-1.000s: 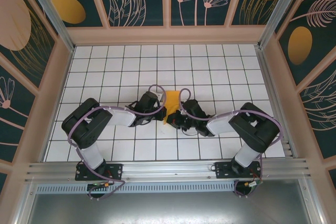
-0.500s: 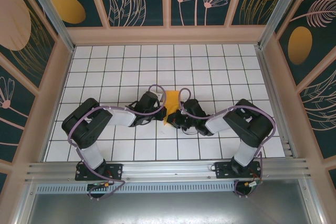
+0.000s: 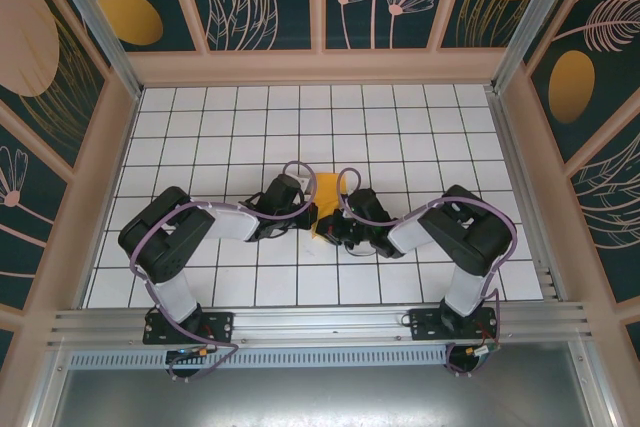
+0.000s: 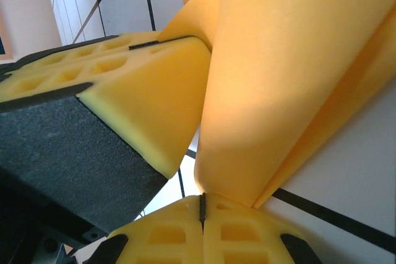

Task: Fold a paper plane with a square sheet of paper (pick it up from the middle)
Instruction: Third fold the triangle at the center of the table.

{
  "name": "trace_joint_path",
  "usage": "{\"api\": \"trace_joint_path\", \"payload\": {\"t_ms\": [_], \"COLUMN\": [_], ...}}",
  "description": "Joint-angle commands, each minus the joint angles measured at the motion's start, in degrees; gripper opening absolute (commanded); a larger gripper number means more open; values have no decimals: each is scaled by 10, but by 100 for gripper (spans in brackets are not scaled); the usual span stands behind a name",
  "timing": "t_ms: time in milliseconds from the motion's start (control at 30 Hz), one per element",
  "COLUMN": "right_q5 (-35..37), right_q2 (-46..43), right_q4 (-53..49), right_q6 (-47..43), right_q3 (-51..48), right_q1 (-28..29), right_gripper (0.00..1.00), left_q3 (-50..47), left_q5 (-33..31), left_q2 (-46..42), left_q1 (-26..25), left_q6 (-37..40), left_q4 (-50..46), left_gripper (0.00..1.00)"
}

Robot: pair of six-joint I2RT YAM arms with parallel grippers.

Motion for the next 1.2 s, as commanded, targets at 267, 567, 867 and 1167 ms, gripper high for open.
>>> {"api": "trace_joint_path", "payload": {"t_ms": [267, 567, 867, 1167], "right_q5": [-18, -6, 8, 24], "right_q2": [5, -29, 13, -93], "right_q4": [-9, -26, -79, -120], "right_q6": [-5, -14, -15, -45], "right_q3": [9, 11, 25, 30], "right_q1": [-6, 10, 6, -12], "right_gripper": [5, 5, 4, 6], "left_q3": [-7, -3, 0, 3], "left_q5": [-11, -11, -9, -8], "left_q2": [40, 41, 42, 46], "left_q1": [0, -1, 0, 0], "left_q6": [-2, 2, 5, 11], "left_q4": [-61, -67, -72, -78], "left_gripper": [0, 0, 0, 0]}}
